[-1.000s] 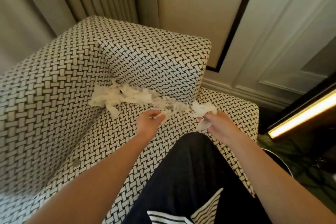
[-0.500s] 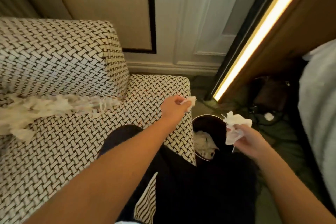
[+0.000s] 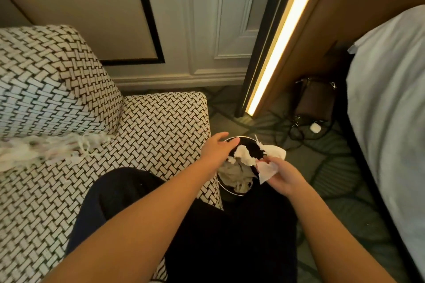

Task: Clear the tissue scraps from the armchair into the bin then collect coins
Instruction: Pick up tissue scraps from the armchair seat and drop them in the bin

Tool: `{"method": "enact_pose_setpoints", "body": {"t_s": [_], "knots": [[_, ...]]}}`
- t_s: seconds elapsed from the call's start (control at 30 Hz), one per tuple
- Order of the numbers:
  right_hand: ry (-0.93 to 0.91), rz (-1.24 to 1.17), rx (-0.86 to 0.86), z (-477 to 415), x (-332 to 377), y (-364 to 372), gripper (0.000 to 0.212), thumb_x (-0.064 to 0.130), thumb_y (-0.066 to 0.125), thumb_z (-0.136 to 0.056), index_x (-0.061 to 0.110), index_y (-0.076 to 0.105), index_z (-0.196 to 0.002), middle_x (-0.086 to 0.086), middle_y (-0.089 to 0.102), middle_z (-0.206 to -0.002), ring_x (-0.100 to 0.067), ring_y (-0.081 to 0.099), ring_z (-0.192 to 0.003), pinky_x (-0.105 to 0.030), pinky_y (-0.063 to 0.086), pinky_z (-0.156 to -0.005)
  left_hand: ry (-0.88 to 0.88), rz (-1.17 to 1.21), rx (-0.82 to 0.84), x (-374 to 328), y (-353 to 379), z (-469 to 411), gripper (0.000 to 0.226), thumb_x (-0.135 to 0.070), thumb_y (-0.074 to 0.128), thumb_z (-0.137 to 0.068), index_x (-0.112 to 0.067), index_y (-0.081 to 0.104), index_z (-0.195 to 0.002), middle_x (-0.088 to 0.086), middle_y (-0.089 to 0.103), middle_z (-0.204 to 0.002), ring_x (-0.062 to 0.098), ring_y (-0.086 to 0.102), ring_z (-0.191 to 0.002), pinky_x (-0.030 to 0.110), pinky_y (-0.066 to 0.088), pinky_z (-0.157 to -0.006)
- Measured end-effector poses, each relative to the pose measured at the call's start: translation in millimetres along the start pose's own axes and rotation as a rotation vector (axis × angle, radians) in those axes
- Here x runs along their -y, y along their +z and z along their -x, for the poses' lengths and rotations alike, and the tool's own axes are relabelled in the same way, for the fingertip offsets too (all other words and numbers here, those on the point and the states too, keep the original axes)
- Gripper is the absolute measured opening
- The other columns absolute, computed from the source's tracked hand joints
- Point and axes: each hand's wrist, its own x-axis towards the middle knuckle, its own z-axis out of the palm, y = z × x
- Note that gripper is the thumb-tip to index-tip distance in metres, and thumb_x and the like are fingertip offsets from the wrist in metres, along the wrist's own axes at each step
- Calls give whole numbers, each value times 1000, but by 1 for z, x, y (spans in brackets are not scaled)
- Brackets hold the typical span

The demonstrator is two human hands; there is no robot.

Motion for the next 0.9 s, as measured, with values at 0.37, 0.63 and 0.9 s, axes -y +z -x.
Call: {"method": "enact_pose_setpoints", "body": {"t_s": [0.37,0.63,0.9], "knots": [[-40,223,89,11,-5,28,72,29,52,-95,-1,15,-148,-21,26,-152,-31,30,-139,-40,28,-114,45,-9,17,-4,-25,16,37,-35,49,-95,-16,54,-126,2,58,-120,16,54,-110,33,45,-98],[-117,348,131,24,-8,45,58,38,44,-98,7,30,-145,-14,38,-147,-31,37,-134,-42,32,-108,72,-15,4,-7,-59,26,30,-32,46,-97,-16,56,-120,-1,60,-114,14,56,-106,35,45,-97],[-159,527,233,44,-44,113,32,29,49,-96,11,54,-122,-9,59,-124,-24,58,-109,-36,47,-90,140,52,-97,-9,-151,45,28,-29,49,-96,-18,58,-120,-3,64,-110,14,60,-99,31,49,-90]]}}
